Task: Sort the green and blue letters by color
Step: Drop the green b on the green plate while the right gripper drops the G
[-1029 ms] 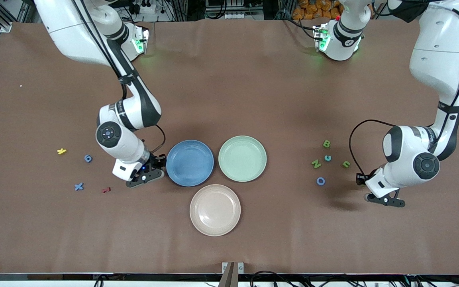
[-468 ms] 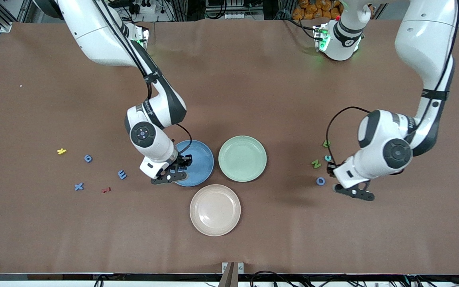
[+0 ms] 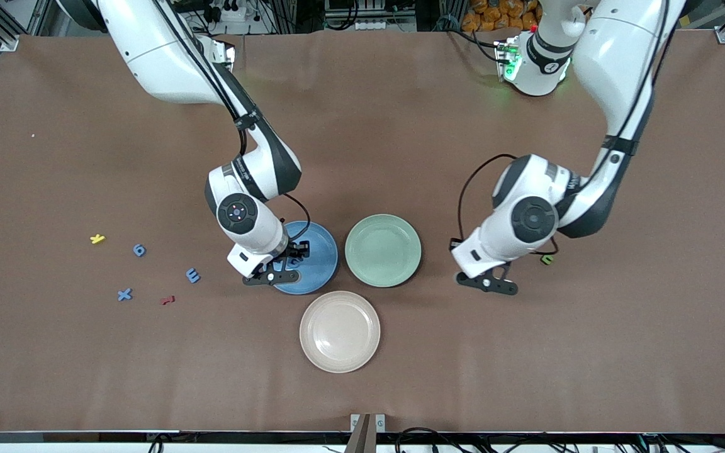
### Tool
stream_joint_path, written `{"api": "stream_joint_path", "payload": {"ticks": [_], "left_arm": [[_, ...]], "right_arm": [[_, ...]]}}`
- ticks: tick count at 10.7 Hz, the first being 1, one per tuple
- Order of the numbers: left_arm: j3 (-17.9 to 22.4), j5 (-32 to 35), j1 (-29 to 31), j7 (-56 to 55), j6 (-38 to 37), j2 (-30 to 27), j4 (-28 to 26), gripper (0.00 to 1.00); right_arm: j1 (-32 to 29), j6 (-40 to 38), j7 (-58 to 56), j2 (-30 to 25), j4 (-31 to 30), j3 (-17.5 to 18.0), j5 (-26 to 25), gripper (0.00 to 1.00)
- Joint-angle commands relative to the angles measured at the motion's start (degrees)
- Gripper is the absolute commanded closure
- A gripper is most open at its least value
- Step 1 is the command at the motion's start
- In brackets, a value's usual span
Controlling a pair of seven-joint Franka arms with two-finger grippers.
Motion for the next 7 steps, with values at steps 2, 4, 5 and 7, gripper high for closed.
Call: {"api": "stream_joint_path", "payload": {"ticks": [2,4,5,7], "left_arm": [[0.49,-1.01,-7.17,-14.41,-0.98,3.86,5.73,1.00],[0.49,-1.01,-10.08,-19.61,-0.20,5.35,6.27,1.00],[0.49,-1.01,-11.40,-21.46,0.51,6.32,6.79,1.00],[0.49,-1.01,-12.46,-24.19,2.61,7.55,6.89,1.00]], "right_arm": [[-1.53,-10.64,0.72,-0.55,5.27,-0.84,-0.24,0.00],[-3.55,-10.67,0.71,-0.47,5.54,-0.84,-2.69,0.00],[-4.69,-10.67,0.54,-0.47,5.80,-0.84,-5.14,0.00],[-6.63,-10.49,-1.29,-0.38,6.59,-0.76,-7.10,0.00]]}}
